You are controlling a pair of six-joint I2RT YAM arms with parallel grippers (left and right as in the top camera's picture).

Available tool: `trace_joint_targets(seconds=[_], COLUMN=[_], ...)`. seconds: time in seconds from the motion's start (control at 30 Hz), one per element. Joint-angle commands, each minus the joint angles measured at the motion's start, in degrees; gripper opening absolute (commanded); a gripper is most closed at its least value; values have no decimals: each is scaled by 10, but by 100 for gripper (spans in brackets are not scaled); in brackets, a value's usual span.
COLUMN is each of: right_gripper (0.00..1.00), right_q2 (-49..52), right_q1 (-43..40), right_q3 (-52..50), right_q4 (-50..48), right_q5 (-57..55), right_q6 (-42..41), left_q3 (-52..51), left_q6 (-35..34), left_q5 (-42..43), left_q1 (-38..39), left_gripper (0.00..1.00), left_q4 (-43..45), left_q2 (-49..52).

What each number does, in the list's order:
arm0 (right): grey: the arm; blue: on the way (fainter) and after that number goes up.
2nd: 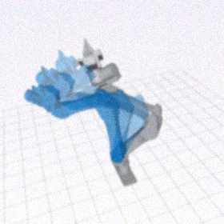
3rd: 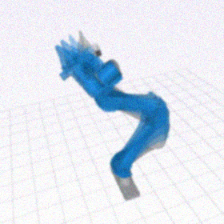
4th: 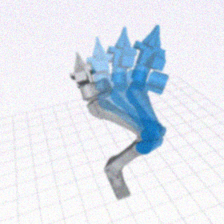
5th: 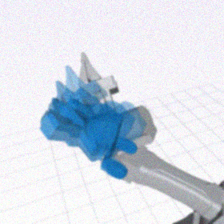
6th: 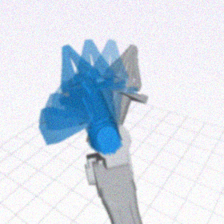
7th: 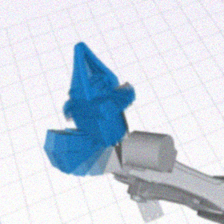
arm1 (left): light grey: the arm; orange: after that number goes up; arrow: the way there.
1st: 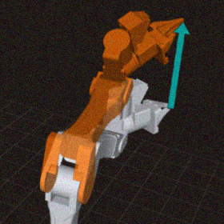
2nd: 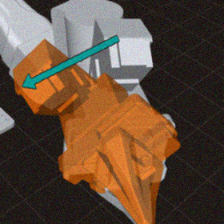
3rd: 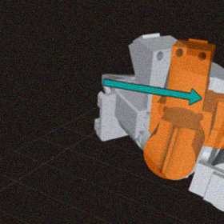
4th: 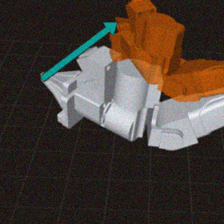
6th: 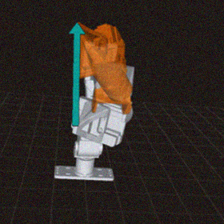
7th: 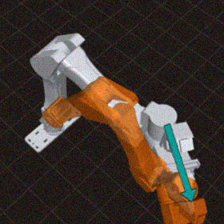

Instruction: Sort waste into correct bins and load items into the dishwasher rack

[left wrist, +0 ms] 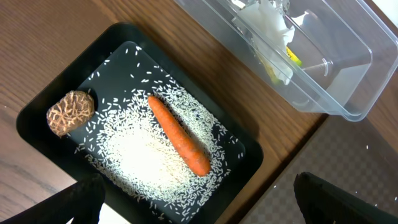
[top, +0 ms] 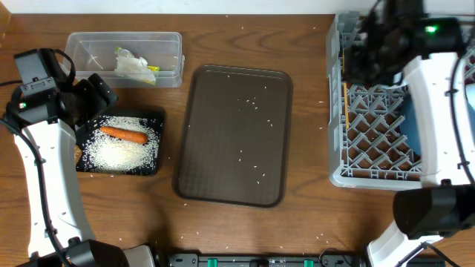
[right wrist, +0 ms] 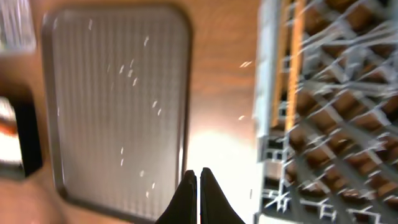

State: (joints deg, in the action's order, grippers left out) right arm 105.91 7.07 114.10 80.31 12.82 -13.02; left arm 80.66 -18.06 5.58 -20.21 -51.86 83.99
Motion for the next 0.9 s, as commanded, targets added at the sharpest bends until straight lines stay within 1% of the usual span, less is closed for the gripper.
trace_joint_targets(seconds=[0.0, 0.03, 0.1, 0.17, 0.3, 0.47, 0.57, 0.73, 0.77, 0.8, 0.83, 0.87], right_gripper=[2, 2, 2, 2, 3, 2, 3, 7, 12, 19, 31, 45], right_q2=[-1, -3, -12, -21, -48, -100, -153, -276, -303, -325, -351, -372], right_q1=[62, 78, 122, 154, 196, 199, 195, 179, 175, 172, 169, 168], right_q3=[-10, -10, -10, -10, -10, -23, -67, -209, -240, -267, -298, -322], right_q4=[8, 13, 34, 49, 77, 118, 124, 97, 85, 68, 45, 25], right_q5=[-50, -78, -166, -208, -215, -229, -241, -245, -244, -243, -239, -236], right_q6=[-15, -30, -78, -99, -99, -99, -99, -99, -99, -101, -110, -117], left_q3=[8, 8, 8, 8, 8, 8, 8, 8, 8, 8, 8, 8], left_q6=[-3, -3, -3, -3, -3, -3, -3, -3, -3, -3, -3, -3], left_q5=[-3, -3, -3, -3, -3, -3, -3, -3, -3, -3, -3, -3], left_q1=[-2, -2, -2, -2, -2, -2, -2, -2, -2, -2, -2, -2], left_gripper=[98, 98, 98, 98, 98, 98, 98, 98, 98, 98, 98, 98], left_q4=[0, 0, 0, 0, 0, 0, 0, 0, 0, 0, 0, 0], left_q2=[-4, -4, -4, -4, -4, -4, -4, -4, -4, -4, -4, -4])
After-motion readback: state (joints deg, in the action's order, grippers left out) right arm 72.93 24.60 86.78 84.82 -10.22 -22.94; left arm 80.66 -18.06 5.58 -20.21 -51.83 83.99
